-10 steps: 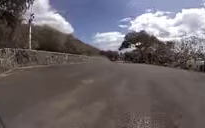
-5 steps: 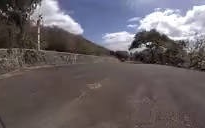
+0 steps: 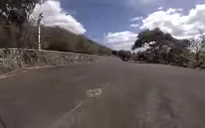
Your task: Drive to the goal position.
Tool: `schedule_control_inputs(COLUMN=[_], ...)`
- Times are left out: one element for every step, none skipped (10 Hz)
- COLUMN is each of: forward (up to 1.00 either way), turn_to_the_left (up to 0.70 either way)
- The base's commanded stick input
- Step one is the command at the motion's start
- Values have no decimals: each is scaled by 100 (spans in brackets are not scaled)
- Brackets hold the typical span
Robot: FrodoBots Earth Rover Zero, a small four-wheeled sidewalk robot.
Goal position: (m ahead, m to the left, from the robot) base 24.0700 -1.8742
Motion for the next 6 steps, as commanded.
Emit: schedule_control_inputs(forward=[85, 85, 85, 85, 85, 85], turn_to_the_left=[1, 1, 1, 1, 2, 3])
